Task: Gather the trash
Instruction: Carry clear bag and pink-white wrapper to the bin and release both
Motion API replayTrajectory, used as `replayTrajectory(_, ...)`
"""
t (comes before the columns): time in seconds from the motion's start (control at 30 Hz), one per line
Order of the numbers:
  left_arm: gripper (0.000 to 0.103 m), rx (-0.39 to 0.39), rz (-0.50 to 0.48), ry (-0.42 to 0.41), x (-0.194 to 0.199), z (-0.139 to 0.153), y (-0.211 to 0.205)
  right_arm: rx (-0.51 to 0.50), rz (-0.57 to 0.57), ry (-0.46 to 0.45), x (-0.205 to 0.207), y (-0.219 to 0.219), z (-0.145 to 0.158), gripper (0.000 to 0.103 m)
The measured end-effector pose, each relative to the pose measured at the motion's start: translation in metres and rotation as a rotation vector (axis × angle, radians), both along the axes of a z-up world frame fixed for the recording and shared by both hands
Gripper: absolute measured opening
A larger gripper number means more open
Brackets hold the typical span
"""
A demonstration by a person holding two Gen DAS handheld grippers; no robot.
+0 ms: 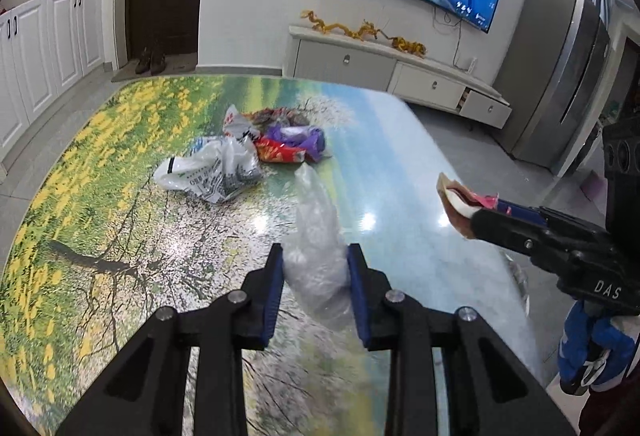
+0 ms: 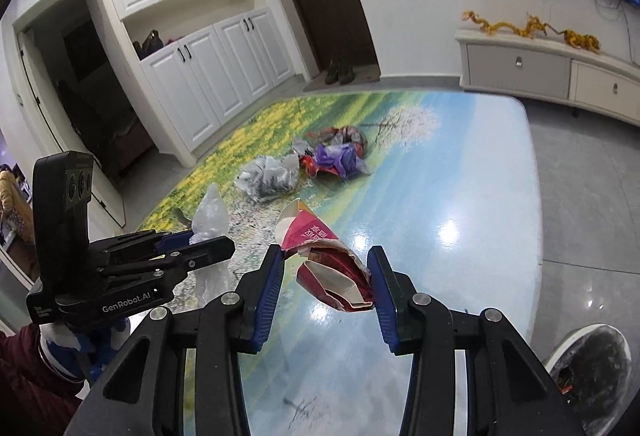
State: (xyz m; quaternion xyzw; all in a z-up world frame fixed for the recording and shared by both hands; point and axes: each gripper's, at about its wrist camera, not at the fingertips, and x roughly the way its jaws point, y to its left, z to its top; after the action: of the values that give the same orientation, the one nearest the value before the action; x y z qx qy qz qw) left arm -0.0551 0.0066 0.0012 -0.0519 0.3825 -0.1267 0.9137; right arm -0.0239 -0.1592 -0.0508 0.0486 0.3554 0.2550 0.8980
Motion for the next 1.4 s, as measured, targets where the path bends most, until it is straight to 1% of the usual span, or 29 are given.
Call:
replayTrajectory(0.27, 0.029, -0.004, -0.028, -0.068, -0.032, 0.032, -0.019, 0.028, -0.033, -0.075, -0.039, -0.017, 0.023, 0.042)
replayTrajectory(0.4, 0.029, -0.006, -0.059, -0.087, -0.039, 0.044, -0.033, 0.043, -0.066, -0.109, -0.055, -0.036, 0.031, 0.042)
replayTrajectory(0.57, 0.029, 0.007, -0.154, -0.098, -0.038, 0.055, -0.076, 0.059, -0.147, -0.143, -0.071, -0.073, 0.035, 0.042)
replayTrajectory(0.7, 0.029, 0.024, -0.262, -0.095, -0.030, 0.059, -0.128, 0.070, -0.262, -0.154, -0.085, -0.122, 0.032, 0.042)
replayTrajectory(0.73, 0.029, 0.030, -0.300, -0.090, -0.026, 0.058, -0.147, 0.072, -0.297, -0.153, -0.088, -0.137, 0.030, 0.042)
replayTrajectory(0.87, 0.029, 0.045, -0.410, -0.069, -0.016, 0.051, -0.204, 0.083, -0.448, -0.127, -0.100, -0.195, 0.014, 0.042)
replayTrajectory(1.0, 0.029, 0.065, -0.511, -0.036, -0.003, 0.037, -0.262, 0.096, -0.590, -0.065, -0.101, -0.246, -0.012, 0.042)
replayTrajectory(1.13, 0.030, 0.071, -0.583, 0.023, 0.014, 0.015, -0.318, 0.100, -0.675, 0.002, -0.093, -0.280, -0.038, 0.043)
replayTrajectory(1.27, 0.031, 0.076, -0.638, 0.079, 0.031, -0.009, -0.361, 0.107, -0.738, 0.077, -0.078, -0.309, -0.066, 0.047)
replayTrajectory(1.4, 0.033, 0.071, -0.677, 0.126, 0.044, -0.028, -0.391, 0.107, -0.788, 0.134, -0.073, -0.335, -0.086, 0.048)
